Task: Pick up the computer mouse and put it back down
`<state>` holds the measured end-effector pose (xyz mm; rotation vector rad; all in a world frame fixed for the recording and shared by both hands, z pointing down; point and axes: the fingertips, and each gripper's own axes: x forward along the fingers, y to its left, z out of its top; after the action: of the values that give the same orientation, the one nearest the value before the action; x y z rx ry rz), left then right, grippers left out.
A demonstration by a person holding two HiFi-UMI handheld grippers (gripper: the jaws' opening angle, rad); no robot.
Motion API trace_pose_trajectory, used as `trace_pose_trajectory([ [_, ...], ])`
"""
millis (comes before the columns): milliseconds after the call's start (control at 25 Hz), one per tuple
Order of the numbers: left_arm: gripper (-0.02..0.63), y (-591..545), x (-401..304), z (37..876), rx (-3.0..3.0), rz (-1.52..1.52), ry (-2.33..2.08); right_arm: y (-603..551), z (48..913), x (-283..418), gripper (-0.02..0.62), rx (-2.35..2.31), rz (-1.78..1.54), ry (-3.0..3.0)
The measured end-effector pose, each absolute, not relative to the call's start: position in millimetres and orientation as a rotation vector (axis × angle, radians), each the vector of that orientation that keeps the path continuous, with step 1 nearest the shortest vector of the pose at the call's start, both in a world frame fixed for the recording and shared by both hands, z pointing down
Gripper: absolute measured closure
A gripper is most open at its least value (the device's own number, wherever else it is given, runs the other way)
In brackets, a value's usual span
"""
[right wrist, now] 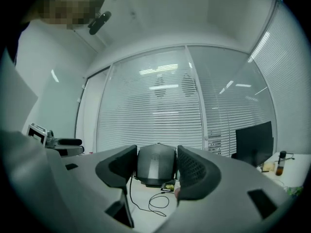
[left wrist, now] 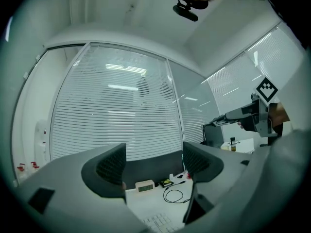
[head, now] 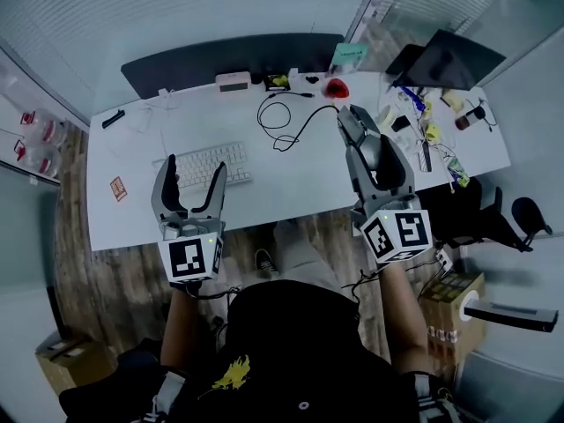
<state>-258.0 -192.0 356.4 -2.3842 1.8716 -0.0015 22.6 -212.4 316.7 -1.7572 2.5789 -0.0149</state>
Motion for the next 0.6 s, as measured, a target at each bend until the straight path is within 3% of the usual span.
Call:
trace_pose_trajectory([
  [360,0.235,-227.9,-228.4,370.6,-2.419,-0.085,1.849,-264.2,365.7,36.6,0.319,-1.814,-0.096,2.576],
  [600,0.236,-275.4,-204.8,421.1,-2.518,-0.247,1.882,-313.7,469.6,35.7,0.319,-1.901,-0.238,2.696],
])
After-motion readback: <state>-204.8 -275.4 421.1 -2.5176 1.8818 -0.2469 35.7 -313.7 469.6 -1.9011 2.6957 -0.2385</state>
